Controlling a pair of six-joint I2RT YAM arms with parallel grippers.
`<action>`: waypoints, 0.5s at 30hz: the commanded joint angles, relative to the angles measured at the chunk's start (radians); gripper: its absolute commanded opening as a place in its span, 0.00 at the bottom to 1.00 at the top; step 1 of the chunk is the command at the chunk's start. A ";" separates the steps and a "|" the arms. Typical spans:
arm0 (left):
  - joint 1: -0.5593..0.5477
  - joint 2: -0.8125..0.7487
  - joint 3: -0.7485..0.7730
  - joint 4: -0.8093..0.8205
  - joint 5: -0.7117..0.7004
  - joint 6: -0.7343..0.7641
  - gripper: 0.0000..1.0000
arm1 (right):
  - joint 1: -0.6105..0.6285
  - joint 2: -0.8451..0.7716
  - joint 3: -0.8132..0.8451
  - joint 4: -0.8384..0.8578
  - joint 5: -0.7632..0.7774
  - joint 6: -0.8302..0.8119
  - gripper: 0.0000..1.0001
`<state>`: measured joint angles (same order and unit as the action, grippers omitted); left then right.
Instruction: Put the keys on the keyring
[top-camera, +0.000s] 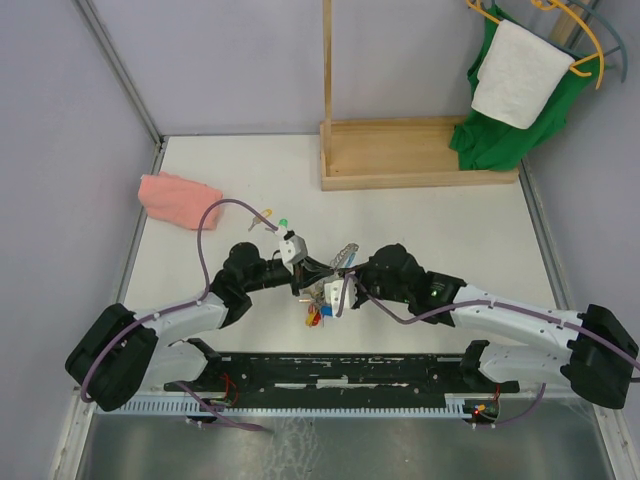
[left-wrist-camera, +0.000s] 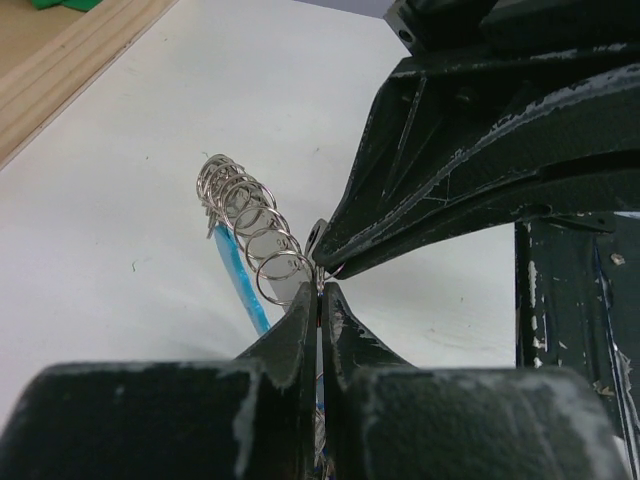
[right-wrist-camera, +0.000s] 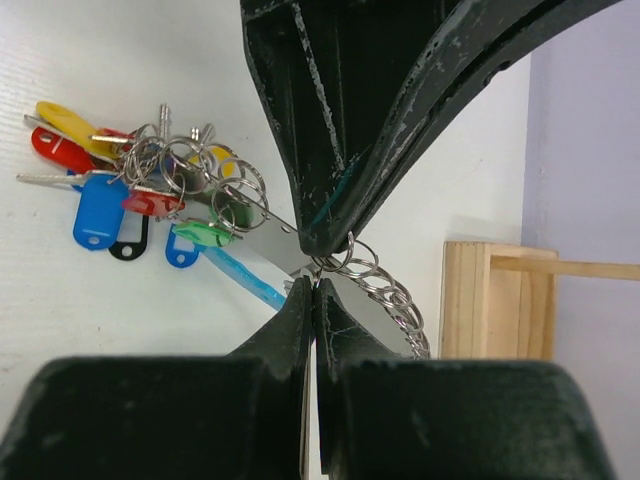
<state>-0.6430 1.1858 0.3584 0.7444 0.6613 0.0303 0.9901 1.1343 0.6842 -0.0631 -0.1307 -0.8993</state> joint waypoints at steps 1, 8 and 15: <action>0.007 -0.027 -0.012 0.238 -0.057 -0.177 0.03 | -0.004 -0.004 -0.056 0.124 0.003 0.069 0.01; -0.004 0.018 -0.043 0.416 -0.102 -0.301 0.03 | -0.001 0.055 -0.087 0.289 -0.060 0.122 0.01; -0.019 0.082 -0.065 0.564 -0.166 -0.374 0.03 | 0.000 0.089 -0.102 0.428 -0.088 0.174 0.01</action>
<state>-0.6430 1.2549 0.2810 1.0290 0.5312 -0.2440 0.9775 1.2079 0.5903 0.2363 -0.1547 -0.7818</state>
